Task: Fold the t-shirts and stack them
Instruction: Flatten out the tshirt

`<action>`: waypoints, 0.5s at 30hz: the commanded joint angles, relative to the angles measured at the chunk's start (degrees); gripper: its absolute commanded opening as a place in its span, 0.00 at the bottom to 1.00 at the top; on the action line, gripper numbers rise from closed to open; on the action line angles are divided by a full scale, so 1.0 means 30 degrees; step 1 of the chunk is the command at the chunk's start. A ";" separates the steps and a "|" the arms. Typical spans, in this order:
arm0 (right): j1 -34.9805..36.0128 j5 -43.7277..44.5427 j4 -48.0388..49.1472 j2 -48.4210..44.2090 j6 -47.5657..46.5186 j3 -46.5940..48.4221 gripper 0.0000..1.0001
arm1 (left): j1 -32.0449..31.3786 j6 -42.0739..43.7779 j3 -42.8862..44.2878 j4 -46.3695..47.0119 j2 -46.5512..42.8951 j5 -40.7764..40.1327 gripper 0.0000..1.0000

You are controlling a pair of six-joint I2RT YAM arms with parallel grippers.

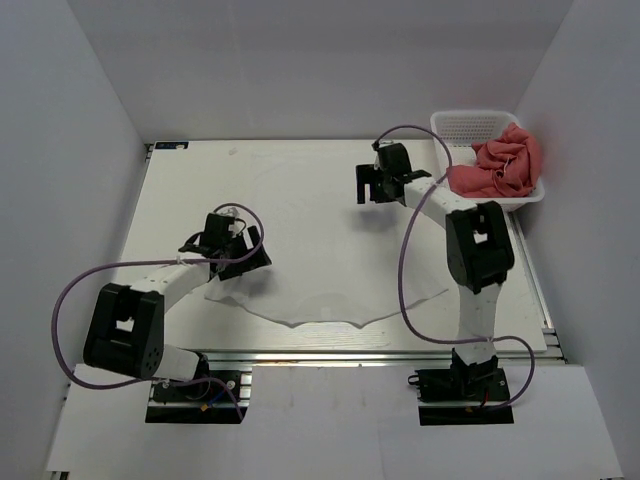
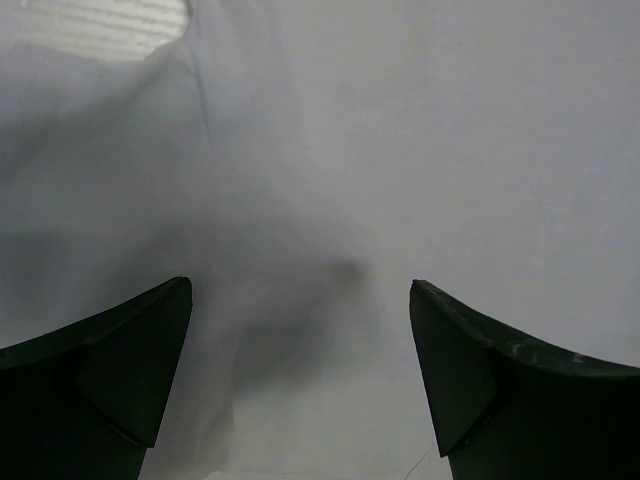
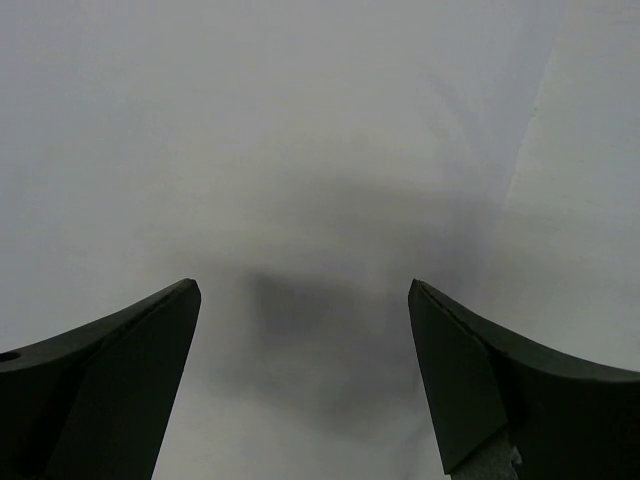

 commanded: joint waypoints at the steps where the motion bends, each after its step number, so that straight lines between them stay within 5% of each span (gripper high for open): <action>1: -0.0090 -0.0426 -0.1513 0.1908 0.0453 0.2333 0.90 | -0.0065 -0.1167 -0.0977 0.1039 -0.1369 -0.0705 1.00; 8: -0.0208 -0.0399 -0.2310 0.3467 0.1858 0.2340 0.90 | 0.0607 -0.1345 0.0717 -0.0072 0.2024 -0.1966 1.00; 15: -0.0150 -0.0748 -0.1550 0.0164 0.4114 -0.3888 0.90 | 0.1250 -0.1579 0.7653 -0.3703 0.8261 -0.5628 1.00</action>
